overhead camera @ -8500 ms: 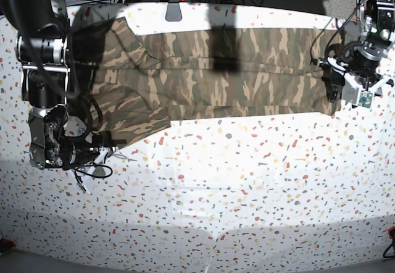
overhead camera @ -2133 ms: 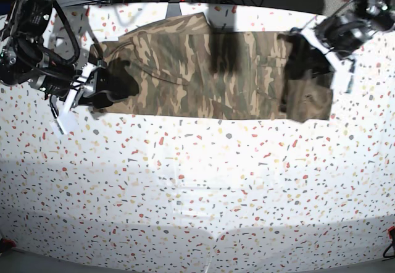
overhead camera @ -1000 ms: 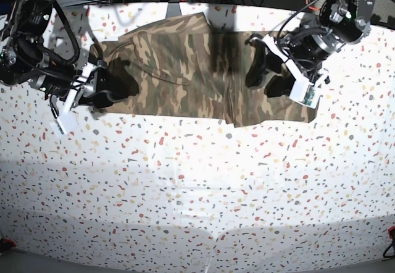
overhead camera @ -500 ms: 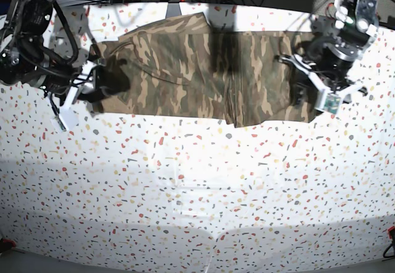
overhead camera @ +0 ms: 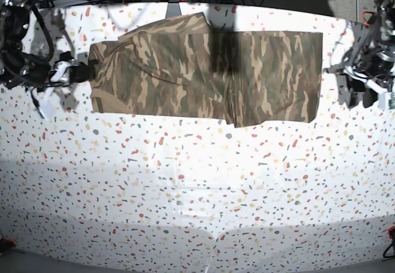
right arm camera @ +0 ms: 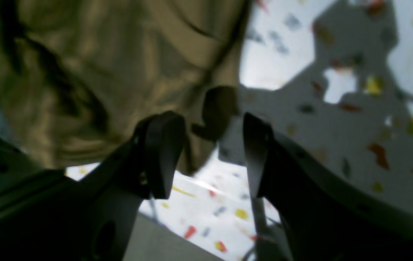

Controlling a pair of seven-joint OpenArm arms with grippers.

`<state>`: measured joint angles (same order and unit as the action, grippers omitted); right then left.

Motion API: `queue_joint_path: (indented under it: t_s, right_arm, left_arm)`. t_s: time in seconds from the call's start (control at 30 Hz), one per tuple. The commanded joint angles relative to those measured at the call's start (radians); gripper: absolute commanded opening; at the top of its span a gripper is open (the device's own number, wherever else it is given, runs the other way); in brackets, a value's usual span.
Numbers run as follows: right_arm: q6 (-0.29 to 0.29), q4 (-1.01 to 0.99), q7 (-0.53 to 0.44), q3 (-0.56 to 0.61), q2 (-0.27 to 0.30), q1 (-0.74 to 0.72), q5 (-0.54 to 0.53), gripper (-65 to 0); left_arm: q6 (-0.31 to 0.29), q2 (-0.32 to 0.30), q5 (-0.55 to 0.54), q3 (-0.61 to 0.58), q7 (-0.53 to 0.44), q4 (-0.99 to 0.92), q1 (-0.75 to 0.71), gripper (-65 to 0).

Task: Fold the T-shirt properly
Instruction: 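Open the left gripper and grasp the folded edge with the right gripper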

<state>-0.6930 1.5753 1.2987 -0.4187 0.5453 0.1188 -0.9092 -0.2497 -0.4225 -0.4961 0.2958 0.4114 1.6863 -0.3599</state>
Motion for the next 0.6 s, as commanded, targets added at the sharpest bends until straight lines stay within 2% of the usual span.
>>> queue_joint_path:
  t_s: [0.0,0.17,0.4,0.57]
  right_arm:
    - [-0.005,-0.016,-0.018,-0.007,0.031,-0.028,-0.013,-34.6]
    - [-0.005,-0.17,-0.024,0.003,0.032,-0.108,-0.095,-34.6]
    - [-0.005,-0.379,-0.038,0.114,0.031,-0.193,-0.071,-34.6]
    - [-0.005,-0.426,-0.041,0.179,0.027,-0.204,-0.041,-34.6]
  left_arm:
    - [-0.014,-0.019,-0.013,0.013,-0.023,0.007,0.005,-38.6]
    - [-0.032,-0.024,-0.011,0.012,-0.024,0.002,0.003,-38.6]
    - [-0.032,-0.024,-0.01,0.012,-0.024,0.002,0.003,-38.6]
    - [-0.032,-0.024,-0.01,0.012,-0.024,0.002,0.003,-38.6]
